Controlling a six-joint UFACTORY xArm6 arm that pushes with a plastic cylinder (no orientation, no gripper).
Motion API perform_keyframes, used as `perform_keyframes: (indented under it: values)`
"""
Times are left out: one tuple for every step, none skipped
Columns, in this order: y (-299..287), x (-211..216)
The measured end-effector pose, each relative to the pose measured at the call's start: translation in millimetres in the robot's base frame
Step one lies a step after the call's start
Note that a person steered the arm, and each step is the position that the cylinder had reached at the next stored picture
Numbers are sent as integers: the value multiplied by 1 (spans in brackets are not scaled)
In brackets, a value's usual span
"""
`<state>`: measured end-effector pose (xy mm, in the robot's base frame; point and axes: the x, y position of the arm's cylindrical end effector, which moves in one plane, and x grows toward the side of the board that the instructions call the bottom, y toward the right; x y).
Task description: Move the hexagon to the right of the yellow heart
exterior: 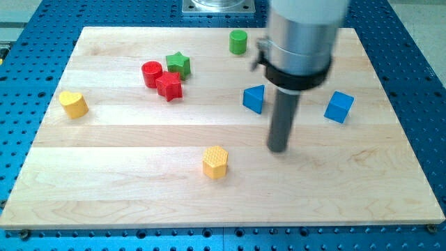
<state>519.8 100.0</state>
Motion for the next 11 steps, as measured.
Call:
perform_keyframes:
  values:
    - [-37, 43]
    - [-125, 32]
    - [-207, 5]
    - [-228, 1]
    - [-204, -9]
    - [-269, -42]
    - [-315, -58]
    - [-256, -42]
    - [-265, -67]
    - [-287, -67]
    - [-291, -67]
